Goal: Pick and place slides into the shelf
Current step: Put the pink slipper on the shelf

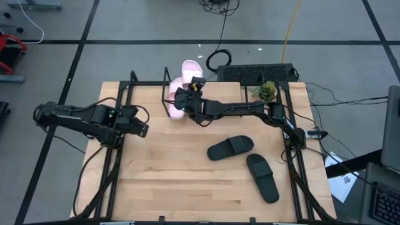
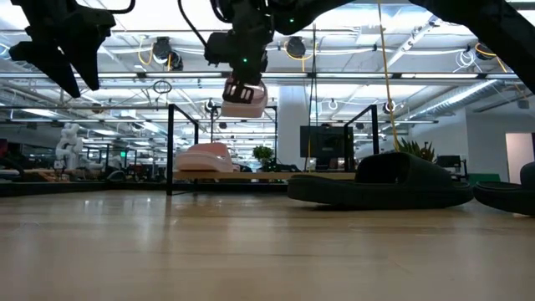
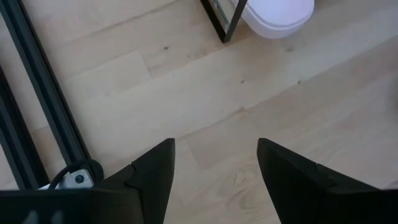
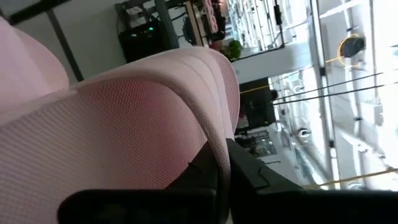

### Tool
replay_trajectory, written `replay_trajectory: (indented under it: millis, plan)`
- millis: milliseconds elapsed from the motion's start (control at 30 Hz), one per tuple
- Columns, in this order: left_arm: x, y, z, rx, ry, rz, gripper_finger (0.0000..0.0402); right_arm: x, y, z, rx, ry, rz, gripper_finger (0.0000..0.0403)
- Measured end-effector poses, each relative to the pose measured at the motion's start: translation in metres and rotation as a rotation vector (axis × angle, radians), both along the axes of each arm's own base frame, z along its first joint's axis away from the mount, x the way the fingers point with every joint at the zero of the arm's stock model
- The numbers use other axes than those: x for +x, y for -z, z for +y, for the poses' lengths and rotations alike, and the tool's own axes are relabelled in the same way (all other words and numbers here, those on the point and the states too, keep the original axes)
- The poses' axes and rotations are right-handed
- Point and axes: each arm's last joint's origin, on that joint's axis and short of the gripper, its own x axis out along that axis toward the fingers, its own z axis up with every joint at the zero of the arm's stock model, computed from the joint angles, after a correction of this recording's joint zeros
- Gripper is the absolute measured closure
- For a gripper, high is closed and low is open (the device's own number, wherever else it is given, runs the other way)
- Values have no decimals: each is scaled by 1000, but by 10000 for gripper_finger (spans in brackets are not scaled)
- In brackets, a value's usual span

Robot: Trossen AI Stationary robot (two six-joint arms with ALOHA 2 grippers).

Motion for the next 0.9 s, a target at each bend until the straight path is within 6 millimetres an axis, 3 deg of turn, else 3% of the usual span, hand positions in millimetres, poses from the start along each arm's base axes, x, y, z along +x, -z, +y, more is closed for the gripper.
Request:
replay_trajectory:
  millis: [233, 800, 900]
  plan:
    - [-3, -2, 2, 2, -2, -15, 174, -5, 15, -4, 135, -73, -84, 403]
    - [-3, -2, 2, 8, 12, -9, 174, -23, 35, -34, 433, -41, -259, 403]
    - [-3, -2, 2, 9, 12, -9, 174, -25, 38, -36, 421, -15, -237, 403]
